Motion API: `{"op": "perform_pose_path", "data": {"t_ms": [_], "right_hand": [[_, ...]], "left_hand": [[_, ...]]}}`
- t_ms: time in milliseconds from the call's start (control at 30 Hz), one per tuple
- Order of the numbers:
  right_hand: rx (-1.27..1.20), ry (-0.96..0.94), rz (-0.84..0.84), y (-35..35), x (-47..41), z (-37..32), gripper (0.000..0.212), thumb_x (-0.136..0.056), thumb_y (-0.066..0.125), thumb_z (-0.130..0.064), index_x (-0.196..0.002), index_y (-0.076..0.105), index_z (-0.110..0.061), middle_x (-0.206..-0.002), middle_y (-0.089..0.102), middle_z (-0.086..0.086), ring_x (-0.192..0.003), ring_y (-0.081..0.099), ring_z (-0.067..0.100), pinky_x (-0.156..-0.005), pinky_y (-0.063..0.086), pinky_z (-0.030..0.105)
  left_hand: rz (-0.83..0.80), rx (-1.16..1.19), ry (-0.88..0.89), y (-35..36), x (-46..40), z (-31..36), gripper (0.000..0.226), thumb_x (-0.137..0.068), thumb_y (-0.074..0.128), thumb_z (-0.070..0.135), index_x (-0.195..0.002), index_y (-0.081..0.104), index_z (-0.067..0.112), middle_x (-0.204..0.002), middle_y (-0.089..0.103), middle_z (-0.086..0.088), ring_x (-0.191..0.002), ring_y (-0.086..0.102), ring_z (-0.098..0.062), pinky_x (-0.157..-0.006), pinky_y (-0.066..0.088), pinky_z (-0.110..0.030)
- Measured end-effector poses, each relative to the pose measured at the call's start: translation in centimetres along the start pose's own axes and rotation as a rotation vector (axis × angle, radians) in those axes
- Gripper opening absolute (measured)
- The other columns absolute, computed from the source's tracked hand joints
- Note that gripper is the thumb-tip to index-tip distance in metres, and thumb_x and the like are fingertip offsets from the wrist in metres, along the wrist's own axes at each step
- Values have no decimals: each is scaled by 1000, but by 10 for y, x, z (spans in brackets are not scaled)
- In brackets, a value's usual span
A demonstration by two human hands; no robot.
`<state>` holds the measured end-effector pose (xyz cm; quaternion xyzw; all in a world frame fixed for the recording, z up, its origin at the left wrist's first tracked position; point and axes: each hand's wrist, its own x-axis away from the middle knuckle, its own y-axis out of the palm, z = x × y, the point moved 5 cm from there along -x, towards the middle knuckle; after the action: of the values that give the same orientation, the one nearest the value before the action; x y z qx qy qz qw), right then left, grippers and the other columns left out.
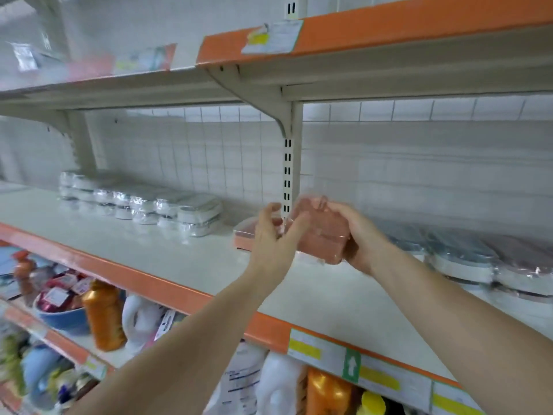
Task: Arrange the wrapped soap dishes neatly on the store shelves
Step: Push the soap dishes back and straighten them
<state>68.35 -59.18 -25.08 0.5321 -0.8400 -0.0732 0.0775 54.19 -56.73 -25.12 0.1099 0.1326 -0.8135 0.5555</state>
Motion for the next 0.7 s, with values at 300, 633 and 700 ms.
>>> {"op": "perform_pose_path", "data": {"t_ms": [300,633,700], "right_hand": [[629,-343,73,163,-53,39,62,-89,55,-41,-144,30,-26,-133,46,-5,-116,48,16,-83,49,21],[719,-343,213,246,-118,71,74,-74,66,-45,-140,34,-34,-136,33,-9,-113,47,11,-93,49,41],[852,-321,327,239,-131,71,75,-75,65,-47,-140,32,-35,-138,35,-4,-123,42,17,-100,40,37]], "left_hand": [[82,192,-245,-146,-76,-66,59,-86,63,29,-135,31,23,-111,62,-8,-77,65,-17,-68,52,-28],[-279,72,-244,-216,-155,-102,42,-96,34,45,-121,57,22,-95,67,6,-89,64,-12,-86,47,-32],[-328,-164,-109,-220,-164,-115,36,-98,32,44,-122,52,26,-109,60,7,-109,55,-15,-88,38,-30]]}}
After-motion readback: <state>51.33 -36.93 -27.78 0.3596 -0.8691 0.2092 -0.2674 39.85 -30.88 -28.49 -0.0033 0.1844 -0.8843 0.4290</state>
